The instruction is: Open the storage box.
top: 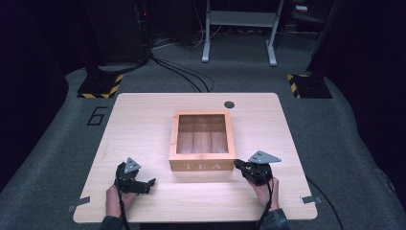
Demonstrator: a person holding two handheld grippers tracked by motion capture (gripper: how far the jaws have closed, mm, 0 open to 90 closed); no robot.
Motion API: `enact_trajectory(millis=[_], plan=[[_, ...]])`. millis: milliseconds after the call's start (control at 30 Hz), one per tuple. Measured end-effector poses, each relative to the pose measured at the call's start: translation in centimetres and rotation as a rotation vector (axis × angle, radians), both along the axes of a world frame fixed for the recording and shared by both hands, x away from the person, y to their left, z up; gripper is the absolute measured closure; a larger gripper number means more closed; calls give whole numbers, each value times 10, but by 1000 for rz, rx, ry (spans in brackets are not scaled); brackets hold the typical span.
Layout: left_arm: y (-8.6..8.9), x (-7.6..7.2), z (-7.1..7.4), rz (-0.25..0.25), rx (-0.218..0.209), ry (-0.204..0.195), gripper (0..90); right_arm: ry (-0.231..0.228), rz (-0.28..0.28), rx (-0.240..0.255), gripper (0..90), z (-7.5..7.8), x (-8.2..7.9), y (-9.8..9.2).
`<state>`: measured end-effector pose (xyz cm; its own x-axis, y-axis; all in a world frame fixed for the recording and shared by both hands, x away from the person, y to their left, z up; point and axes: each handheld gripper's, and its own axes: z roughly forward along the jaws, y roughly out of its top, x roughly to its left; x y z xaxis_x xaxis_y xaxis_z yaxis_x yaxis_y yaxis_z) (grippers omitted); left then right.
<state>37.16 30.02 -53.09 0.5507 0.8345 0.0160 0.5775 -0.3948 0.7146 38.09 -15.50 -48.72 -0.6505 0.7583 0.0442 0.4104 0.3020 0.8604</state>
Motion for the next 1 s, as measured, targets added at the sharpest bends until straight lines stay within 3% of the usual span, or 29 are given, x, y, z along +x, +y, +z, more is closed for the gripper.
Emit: enact_trajectory(millis=[133, 333, 567, 733, 900, 1000], plan=[[0, 0, 0, -1, 0, 1, 6, 6, -6, -5, 809, -1, -1, -2], [0, 0, 0, -1, 0, 1, 6, 20, -62, -21, 679, -8, -2, -15], [0, 0, 0, -6, 4, 3, 6, 49, -174, -36, 414, -17, -6, -39], [0, 0, 0, -4, 1, 2, 6, 108, -251, -71, 257, -28, -5, -56], [0, 0, 0, -3, 1, 2, 6, 151, -276, -88, 178, -39, -4, -65], [0, 0, 0, -1, -1, 0, 6, 154, -267, -117, 146, -41, -3, -64]])
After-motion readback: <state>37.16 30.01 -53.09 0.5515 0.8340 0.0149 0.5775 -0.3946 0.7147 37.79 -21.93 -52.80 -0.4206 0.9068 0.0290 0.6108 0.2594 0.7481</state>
